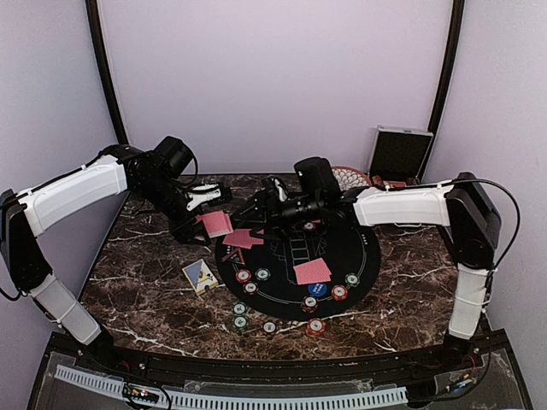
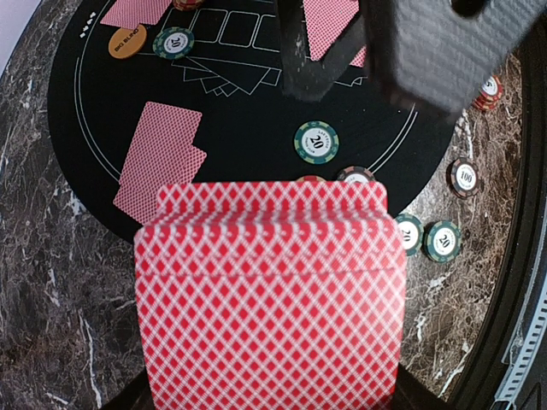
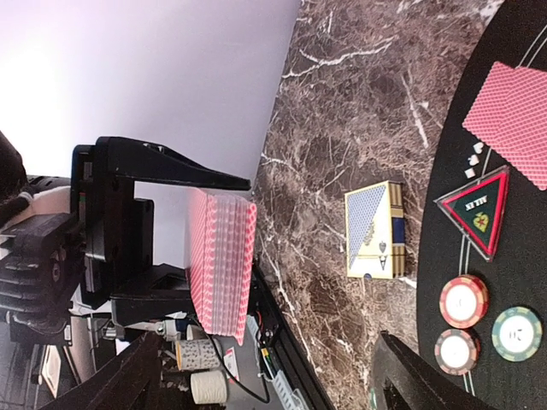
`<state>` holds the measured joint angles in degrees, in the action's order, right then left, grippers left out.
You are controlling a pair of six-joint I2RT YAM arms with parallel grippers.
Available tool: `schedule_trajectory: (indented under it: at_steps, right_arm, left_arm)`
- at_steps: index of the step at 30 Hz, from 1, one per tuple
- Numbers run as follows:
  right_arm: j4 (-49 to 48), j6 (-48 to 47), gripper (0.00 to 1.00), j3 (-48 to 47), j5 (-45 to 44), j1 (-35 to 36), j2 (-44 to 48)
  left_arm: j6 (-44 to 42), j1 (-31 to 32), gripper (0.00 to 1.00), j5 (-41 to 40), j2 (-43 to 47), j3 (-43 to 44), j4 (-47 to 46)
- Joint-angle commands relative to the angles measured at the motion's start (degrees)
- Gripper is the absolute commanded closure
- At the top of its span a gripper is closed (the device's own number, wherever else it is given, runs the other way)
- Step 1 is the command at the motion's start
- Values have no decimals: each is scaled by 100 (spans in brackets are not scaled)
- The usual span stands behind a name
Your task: Distribute texas hold em gaming equipment
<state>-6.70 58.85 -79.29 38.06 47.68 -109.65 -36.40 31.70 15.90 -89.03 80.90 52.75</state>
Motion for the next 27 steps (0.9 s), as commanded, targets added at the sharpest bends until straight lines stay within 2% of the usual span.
schedule_trajectory:
  at_steps: [1, 12, 18, 27]
  right_arm:
    - [-667, 422, 14, -415, 373, 128, -316]
    - [-823, 661, 15, -957, 644, 314, -972]
    - [-510, 367, 14, -930, 557, 194, -814]
    - [-651, 542, 13, -952, 633, 226, -819]
  left_arm:
    - [3, -6, 100, 148, 189, -48, -87]
    - [-7, -6, 100, 164, 165, -42, -107]
    - [-31, -6, 100, 145, 165, -17, -50]
    - [-15, -8, 100, 180, 138, 62, -60]
